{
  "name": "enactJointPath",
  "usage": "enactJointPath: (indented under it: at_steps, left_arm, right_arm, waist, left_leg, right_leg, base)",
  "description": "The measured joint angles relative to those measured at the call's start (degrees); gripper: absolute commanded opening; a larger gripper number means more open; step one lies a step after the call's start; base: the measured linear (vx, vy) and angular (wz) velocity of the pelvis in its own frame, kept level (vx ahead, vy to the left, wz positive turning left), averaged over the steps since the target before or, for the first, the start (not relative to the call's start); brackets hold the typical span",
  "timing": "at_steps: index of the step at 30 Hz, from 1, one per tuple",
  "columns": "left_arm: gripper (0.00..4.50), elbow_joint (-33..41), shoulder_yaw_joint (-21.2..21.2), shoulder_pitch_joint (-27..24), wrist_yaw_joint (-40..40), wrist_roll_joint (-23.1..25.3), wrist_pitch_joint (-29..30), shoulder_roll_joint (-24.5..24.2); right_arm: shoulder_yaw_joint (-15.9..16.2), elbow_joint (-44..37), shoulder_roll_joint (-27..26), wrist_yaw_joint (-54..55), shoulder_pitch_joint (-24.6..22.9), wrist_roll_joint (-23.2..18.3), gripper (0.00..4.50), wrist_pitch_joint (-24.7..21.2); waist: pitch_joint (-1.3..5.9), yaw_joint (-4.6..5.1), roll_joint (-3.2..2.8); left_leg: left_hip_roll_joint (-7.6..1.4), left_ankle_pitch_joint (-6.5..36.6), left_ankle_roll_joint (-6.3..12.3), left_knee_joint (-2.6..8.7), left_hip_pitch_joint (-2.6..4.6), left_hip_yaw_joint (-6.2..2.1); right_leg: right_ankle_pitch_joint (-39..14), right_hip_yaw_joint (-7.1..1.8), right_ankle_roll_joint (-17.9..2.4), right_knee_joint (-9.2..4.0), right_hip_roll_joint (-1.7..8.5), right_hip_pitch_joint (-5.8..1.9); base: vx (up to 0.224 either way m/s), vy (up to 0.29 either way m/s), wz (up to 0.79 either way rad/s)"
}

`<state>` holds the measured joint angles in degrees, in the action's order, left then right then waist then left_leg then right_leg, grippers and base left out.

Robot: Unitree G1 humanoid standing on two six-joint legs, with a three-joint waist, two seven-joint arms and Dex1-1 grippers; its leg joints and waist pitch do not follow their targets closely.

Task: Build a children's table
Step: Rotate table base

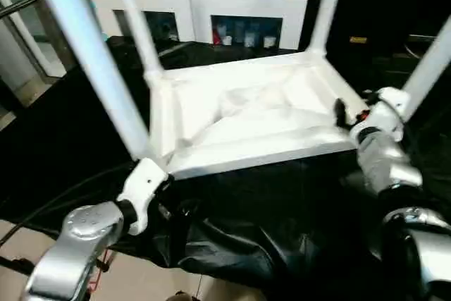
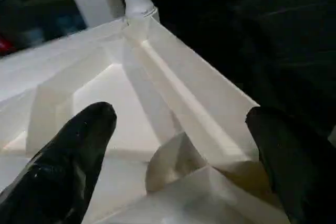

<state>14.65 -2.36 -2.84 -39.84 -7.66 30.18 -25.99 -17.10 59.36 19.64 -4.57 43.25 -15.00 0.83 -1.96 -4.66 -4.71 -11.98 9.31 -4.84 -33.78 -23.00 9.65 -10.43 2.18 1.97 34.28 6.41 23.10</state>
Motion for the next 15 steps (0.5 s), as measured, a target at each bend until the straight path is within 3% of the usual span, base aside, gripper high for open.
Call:
enactJointPath:
  at_steps: [2, 5, 8, 11, 15]
  left_arm:
    - [4.40, 0.40, 1.96, -2.79, -1.13, -1.48, -1.36, -0.38]
    - [4.40, 1.27, 5.69, -8.36, -3.01, -4.75, -3.23, -0.40]
    - [4.40, 1.94, 9.28, -10.64, -2.83, -7.41, -4.96, 1.06]
    - [4.40, 2.10, 12.23, -10.85, -1.31, -8.33, -7.05, 2.07]
    - [4.40, -0.06, 14.62, -3.58, 2.93, -8.64, -10.92, 5.02]
  right_arm:
    - [0.03, 0.44, 1.01, -1.43, 0.05, 0.35, 4.50, 0.25]
    - [1.19, -0.75, 1.60, -7.50, -0.14, 1.10, 4.50, 1.31]
    - [4.95, -7.10, 1.58, -15.39, -3.35, 1.26, 4.50, 0.98]
    - [9.87, -16.39, 1.65, -22.92, -9.81, 1.15, 4.50, -1.65]
    - [13.58, -31.29, 3.65, -26.11, -20.81, -0.33, 4.50, -10.08]
  waist:
    - [0.00, 0.09, -0.07]
    - [-0.01, 1.02, -0.09]
    - [-0.01, 1.32, 0.02]
    - [-0.06, 1.09, 0.25]
    - [-0.15, -0.44, 0.40]
  left_leg:
    - [0.00, 0.01, 0.03, -0.04, -0.04, 0.00]
    - [-0.03, 0.03, 0.06, -0.05, -0.04, 0.00]
    - [-0.10, 0.04, 0.06, -0.03, 0.03, -0.01]
    - [-0.17, 0.04, 0.05, 0.00, 0.05, -0.03]
    - [-0.16, 0.03, 0.06, 0.00, 0.01, 0.02]
  right_leg:
    - [0.00, 0.01, 0.00, -0.01, 0.00, 0.02]
    - [-0.01, 0.02, 0.00, 0.00, -0.01, 0.02]
    - [0.00, 0.07, 0.01, 0.08, -0.02, -0.01]
    - [-0.01, 0.06, 0.03, 0.13, -0.03, -0.04]
    - [-0.21, -0.11, 0.38, 0.13, -0.04, -0.13]
  base:
    - [0.000, 0.000, 0.00]
    - [0.000, 0.000, 0.00]
    - [0.000, 0.000, 0.00]
    - [0.000, 0.000, 0.00]
    - [0.000, 0.000, 0.00]
